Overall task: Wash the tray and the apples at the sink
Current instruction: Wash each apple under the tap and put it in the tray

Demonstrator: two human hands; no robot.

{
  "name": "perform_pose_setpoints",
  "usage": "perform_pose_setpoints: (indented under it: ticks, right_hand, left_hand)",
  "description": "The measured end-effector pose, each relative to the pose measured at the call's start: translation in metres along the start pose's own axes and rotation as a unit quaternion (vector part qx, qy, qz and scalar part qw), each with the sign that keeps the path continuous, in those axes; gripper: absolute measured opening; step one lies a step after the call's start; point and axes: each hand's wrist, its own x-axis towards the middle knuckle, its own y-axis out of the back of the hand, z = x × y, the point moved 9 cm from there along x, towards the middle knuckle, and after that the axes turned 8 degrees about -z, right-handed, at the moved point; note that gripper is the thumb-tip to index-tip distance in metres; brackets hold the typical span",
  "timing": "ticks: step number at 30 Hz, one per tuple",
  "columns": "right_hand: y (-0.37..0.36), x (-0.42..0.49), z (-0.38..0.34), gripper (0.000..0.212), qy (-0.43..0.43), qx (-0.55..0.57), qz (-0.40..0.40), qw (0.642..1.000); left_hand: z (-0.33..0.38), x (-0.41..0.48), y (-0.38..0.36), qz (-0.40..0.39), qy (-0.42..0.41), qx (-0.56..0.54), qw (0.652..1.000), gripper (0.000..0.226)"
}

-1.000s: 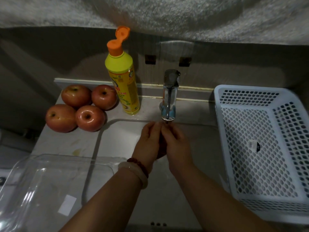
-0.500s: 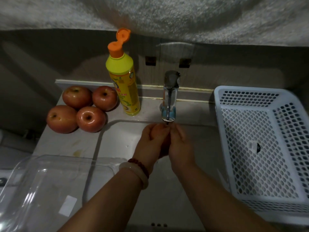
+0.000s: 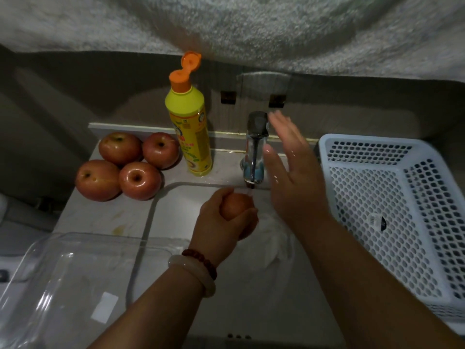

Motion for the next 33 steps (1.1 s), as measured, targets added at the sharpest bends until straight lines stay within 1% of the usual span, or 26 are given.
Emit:
perform_pose_setpoints:
  ticks: [1, 3, 6, 8, 10, 12, 14, 15, 16, 18, 19, 21, 23, 25, 27, 29, 31, 33]
  right_hand:
    - [-0.006, 0.007, -0.001, 0.047, 0.011, -0.034, -0.027, 0.999]
    - [-0.017, 0.009, 0.004, 0.046, 0.003, -0.075, -0.063, 0.995]
    - [-0.029, -0.006, 0.011, 0.047, -0.011, -0.099, -0.080, 0.992]
    - [-0.027, -0.009, 0.012, 0.051, -0.021, -0.097, -0.075, 0.992]
    - [-0.020, -0.016, 0.011, 0.050, -0.032, -0.061, -0.038, 0.997]
    - [-0.007, -0.033, 0.016, 0.041, -0.065, -0.005, 0.041, 0.997]
    - [0.004, -0.062, 0.030, 0.030, -0.127, 0.035, 0.122, 0.984]
    - [0.004, -0.077, 0.039, 0.026, -0.170, 0.036, 0.137, 0.975]
    - [-0.001, -0.092, 0.051, 0.023, -0.218, 0.028, 0.128, 0.967]
    - [-0.023, -0.120, 0.082, 0.024, -0.302, 0.003, 0.060, 0.951]
    - [-0.036, -0.131, 0.096, 0.028, -0.328, -0.016, 0.015, 0.944]
    - [-0.060, -0.144, 0.120, 0.042, -0.349, -0.076, -0.081, 0.930]
    - [-0.081, -0.151, 0.143, 0.063, -0.393, -0.132, -0.181, 0.892]
    - [-0.097, -0.154, 0.159, 0.078, -0.440, -0.142, -0.250, 0.851]
    - [-0.110, -0.149, 0.170, 0.084, -0.442, -0.164, -0.287, 0.834]
    - [-0.119, -0.145, 0.178, 0.083, -0.419, -0.214, -0.317, 0.824]
    - [-0.123, -0.144, 0.185, 0.080, -0.397, -0.260, -0.332, 0.815]
    - [-0.124, -0.145, 0.191, 0.076, -0.385, -0.295, -0.325, 0.812]
  left_hand:
    - [-0.001, -0.003, 0.002, 0.006, 0.005, 0.003, 1.000, 0.056]
    - [0.000, -0.010, 0.008, 0.017, 0.011, 0.014, 1.000, 0.059]
    - [0.005, -0.017, 0.014, 0.020, 0.001, 0.016, 1.000, 0.054]
    - [0.008, -0.018, 0.015, 0.015, 0.000, 0.016, 1.000, 0.052]
    - [0.008, -0.021, 0.019, 0.018, 0.001, 0.019, 1.000, 0.054]
    - [0.008, -0.024, 0.022, 0.019, 0.002, 0.022, 1.000, 0.054]
    - [0.007, -0.028, 0.024, 0.020, 0.003, 0.022, 1.000, 0.053]
    - [0.007, -0.029, 0.025, 0.019, 0.001, 0.020, 1.000, 0.052]
    - [0.006, -0.030, 0.025, 0.016, 0.002, 0.016, 1.000, 0.052]
    - [0.004, -0.034, 0.024, 0.009, 0.008, 0.007, 1.000, 0.053]
    - [0.003, -0.035, 0.023, 0.008, 0.011, 0.005, 1.000, 0.054]
    - [0.002, -0.037, 0.022, 0.010, 0.011, 0.008, 1.000, 0.054]
    - [0.002, -0.040, 0.020, 0.011, 0.011, 0.014, 1.000, 0.054]
    - [0.001, -0.042, 0.018, 0.012, 0.011, 0.015, 1.000, 0.055]
    - [0.000, -0.043, 0.015, 0.013, 0.010, 0.015, 1.000, 0.055]
    - [-0.002, -0.043, 0.015, 0.016, 0.010, 0.015, 1.000, 0.054]
    - [-0.002, -0.043, 0.015, 0.020, 0.010, 0.022, 1.000, 0.055]
    - [-0.003, -0.043, 0.017, 0.025, 0.010, 0.024, 0.999, 0.056]
